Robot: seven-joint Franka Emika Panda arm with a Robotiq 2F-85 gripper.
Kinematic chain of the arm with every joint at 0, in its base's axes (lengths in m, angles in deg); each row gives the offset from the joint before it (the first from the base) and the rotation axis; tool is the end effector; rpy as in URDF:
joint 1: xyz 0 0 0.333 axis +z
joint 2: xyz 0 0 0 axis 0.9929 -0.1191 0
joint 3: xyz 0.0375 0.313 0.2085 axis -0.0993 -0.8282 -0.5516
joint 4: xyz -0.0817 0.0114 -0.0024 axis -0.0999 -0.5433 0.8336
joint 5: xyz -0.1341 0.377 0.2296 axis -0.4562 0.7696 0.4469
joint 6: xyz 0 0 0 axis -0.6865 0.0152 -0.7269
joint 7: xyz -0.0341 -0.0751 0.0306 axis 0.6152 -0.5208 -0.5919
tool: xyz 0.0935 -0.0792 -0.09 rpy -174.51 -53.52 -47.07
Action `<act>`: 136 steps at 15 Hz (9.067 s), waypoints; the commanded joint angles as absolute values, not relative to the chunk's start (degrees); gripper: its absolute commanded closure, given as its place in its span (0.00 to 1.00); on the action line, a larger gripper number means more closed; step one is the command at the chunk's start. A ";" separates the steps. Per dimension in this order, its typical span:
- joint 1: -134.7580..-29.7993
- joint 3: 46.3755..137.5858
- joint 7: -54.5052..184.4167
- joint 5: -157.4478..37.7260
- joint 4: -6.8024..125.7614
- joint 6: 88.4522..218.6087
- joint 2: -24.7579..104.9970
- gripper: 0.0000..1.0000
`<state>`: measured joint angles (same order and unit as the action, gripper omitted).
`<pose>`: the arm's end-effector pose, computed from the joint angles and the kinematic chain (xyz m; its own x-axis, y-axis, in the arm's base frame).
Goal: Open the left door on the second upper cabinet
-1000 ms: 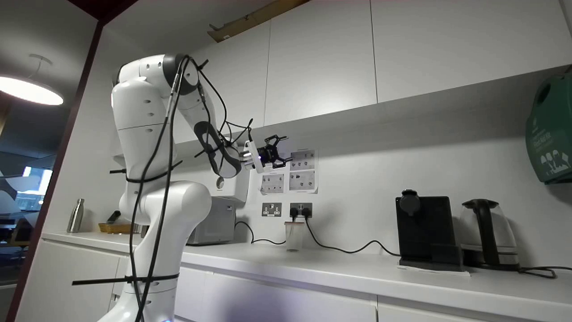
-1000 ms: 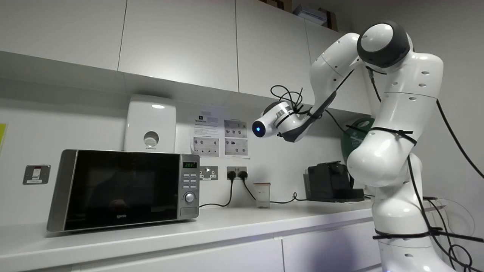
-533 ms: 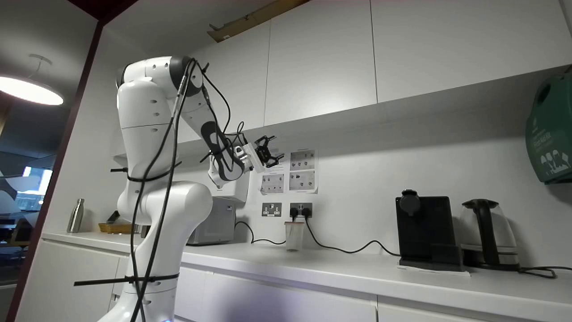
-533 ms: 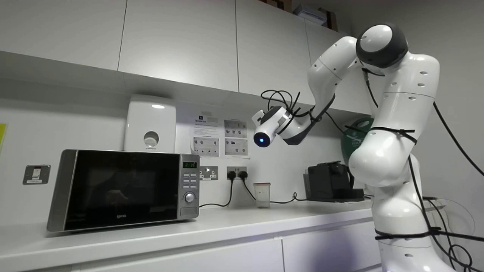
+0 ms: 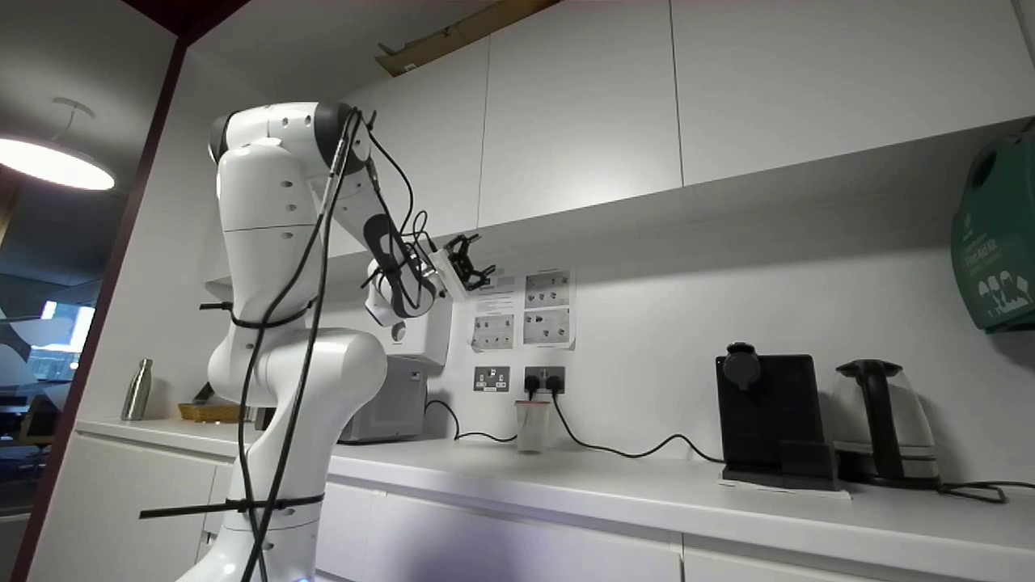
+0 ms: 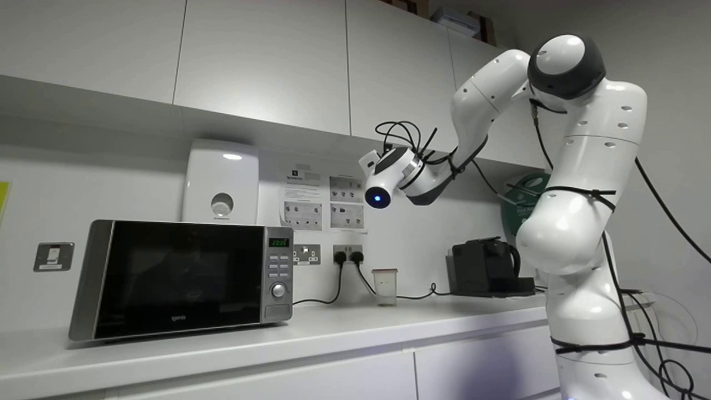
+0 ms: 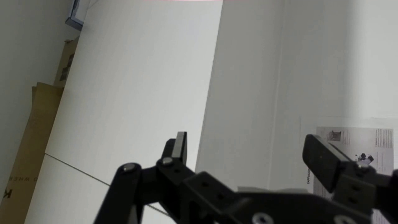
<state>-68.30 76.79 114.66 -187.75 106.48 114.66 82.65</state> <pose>0.4788 0.1340 0.6536 0.4401 0.8646 0.2426 -0.6521 0.1220 0.7483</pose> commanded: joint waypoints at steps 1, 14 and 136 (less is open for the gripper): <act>-67.43 77.60 114.44 -187.86 106.53 114.25 82.47 0.00; -69.73 78.31 109.90 -209.27 100.00 116.97 77.44 0.00; -116.80 31.39 132.99 -205.96 97.01 115.04 121.42 0.00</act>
